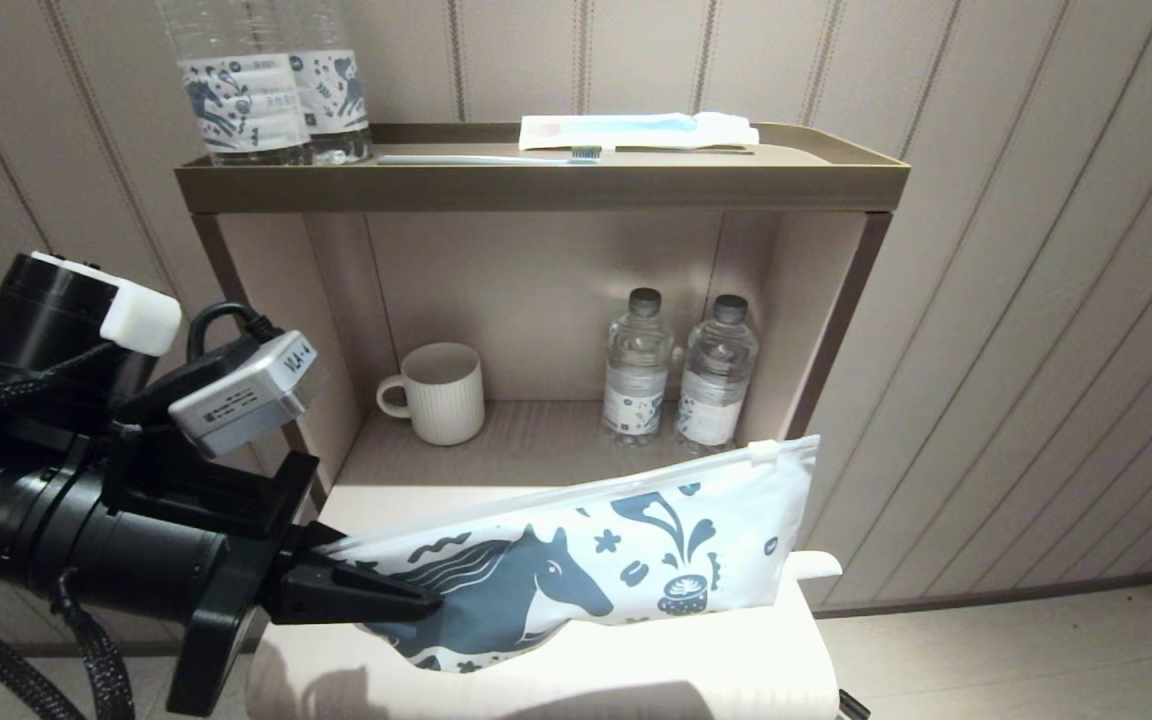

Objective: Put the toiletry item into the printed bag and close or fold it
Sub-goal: Hand it to the other hand

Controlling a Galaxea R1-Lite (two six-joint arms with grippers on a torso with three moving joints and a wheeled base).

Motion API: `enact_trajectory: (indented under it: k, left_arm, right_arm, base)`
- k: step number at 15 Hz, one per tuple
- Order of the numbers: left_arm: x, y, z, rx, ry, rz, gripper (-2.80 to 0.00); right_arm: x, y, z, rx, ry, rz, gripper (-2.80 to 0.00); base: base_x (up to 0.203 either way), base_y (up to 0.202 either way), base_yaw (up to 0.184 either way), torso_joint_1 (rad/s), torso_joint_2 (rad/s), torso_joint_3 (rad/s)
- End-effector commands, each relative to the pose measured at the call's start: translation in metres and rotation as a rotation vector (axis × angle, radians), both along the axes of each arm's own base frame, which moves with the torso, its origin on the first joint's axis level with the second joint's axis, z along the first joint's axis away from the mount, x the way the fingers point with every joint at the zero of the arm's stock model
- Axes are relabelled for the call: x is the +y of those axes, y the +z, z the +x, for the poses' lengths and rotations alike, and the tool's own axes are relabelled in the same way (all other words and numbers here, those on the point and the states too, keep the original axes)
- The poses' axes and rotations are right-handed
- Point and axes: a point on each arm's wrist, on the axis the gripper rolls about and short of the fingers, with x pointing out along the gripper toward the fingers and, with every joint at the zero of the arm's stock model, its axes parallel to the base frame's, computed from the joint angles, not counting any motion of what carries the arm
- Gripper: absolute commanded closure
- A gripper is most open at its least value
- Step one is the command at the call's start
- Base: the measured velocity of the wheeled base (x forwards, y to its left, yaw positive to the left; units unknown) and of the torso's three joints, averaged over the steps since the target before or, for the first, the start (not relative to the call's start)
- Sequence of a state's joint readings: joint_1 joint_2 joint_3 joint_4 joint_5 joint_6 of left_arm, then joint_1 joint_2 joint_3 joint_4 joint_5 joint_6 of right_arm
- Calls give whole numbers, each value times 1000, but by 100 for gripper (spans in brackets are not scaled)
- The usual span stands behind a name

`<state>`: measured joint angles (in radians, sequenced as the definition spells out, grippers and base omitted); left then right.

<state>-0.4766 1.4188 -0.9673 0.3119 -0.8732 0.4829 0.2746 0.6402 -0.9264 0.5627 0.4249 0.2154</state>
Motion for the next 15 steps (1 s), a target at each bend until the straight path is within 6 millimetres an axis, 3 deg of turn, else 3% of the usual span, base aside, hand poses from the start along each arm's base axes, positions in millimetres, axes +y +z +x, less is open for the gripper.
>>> enact_trajectory:
  k: [1, 2, 3, 7, 9, 12, 15]
  left_arm:
    - [-7, -13, 13, 1, -42, 37, 0]
    - [-8, -18, 14, 4, -59, 58, 0]
    - [-8, -21, 16, 9, -67, 70, 0]
    - [-7, -28, 33, 11, -44, 81, 0]
    - [-8, -28, 36, 9, -45, 81, 0]
    - [-10, -21, 40, -7, -57, 58, 0]
    - [-10, -17, 39, -19, -63, 43, 0]
  right_arm:
    - [26, 20, 70, 168, 93, -70, 0]
    - [34, 31, 86, 182, 121, -99, 0]
    - [41, 40, 100, 194, 149, -140, -280]
    - [57, 55, 125, 302, 337, -408, -280]
    - [66, 54, 141, 326, 376, -453, -280]
    - [88, 44, 161, 348, 444, -509, -280]
    - [109, 27, 171, 261, 528, -536, -280]
  base:
    - [0, 0, 0, 0, 0, 0]
    - [0, 0, 0, 0, 0, 0]
    - [0, 0, 0, 0, 0, 0]
    - [0, 0, 0, 0, 0, 0]
    - [0, 0, 0, 0, 0, 0]
    - [0, 0, 0, 0, 0, 0]
    - [0, 0, 0, 0, 0, 0]
